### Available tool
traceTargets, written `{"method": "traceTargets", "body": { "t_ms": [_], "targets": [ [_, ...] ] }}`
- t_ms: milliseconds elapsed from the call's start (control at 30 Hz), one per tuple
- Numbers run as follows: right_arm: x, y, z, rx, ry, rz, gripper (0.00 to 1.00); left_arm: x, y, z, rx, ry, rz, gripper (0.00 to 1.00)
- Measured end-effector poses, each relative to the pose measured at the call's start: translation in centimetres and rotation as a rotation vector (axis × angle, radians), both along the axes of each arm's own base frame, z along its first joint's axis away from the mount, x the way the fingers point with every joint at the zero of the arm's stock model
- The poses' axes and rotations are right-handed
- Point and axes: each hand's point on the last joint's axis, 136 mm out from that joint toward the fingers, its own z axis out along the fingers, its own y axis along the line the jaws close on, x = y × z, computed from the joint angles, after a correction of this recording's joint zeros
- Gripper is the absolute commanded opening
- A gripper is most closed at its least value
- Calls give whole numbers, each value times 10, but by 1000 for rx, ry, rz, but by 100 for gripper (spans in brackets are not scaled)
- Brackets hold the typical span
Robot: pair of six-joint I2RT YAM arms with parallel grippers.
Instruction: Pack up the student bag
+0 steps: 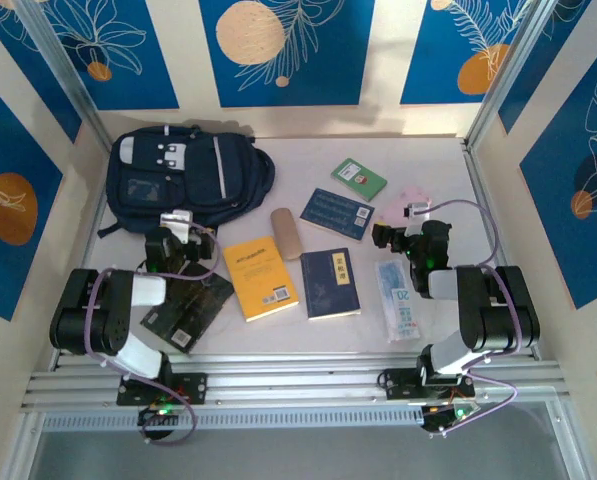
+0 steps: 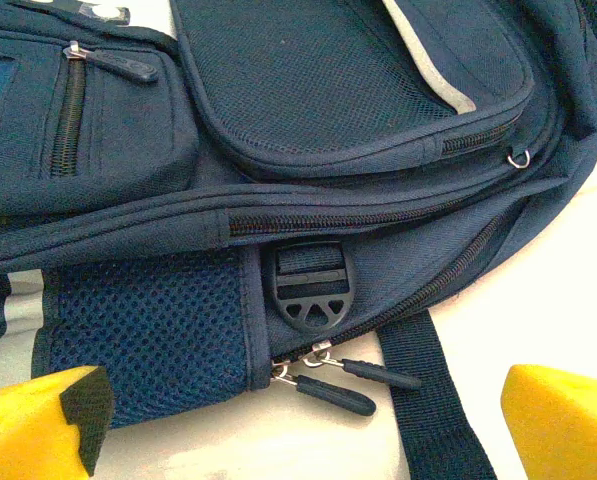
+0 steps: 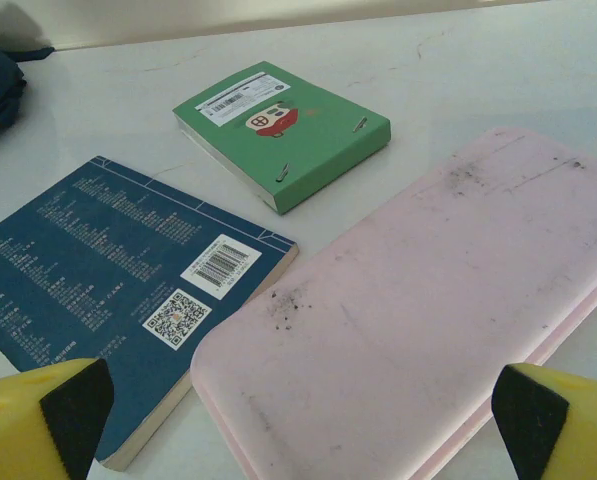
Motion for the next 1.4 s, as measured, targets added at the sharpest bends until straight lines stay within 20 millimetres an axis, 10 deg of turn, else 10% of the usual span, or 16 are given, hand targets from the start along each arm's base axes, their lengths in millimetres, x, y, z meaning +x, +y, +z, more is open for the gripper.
{"method": "traceTargets", "body": {
  "t_ms": [833, 967, 1233, 1400],
  "targets": [
    [-1, -2, 1, 18, 0, 16, 99, -2, 0, -2, 6, 26, 4, 100],
    [-1, 6, 0, 6, 40, 50, 99, -2, 2, 24, 11, 18, 15, 100],
    [7, 32, 135, 73, -85, -27, 99, -29, -59, 154, 83, -235, -207, 100],
    [-50, 124, 232, 72, -238, 166, 99, -58, -121, 195, 98, -240, -380, 100]
  ]
}}
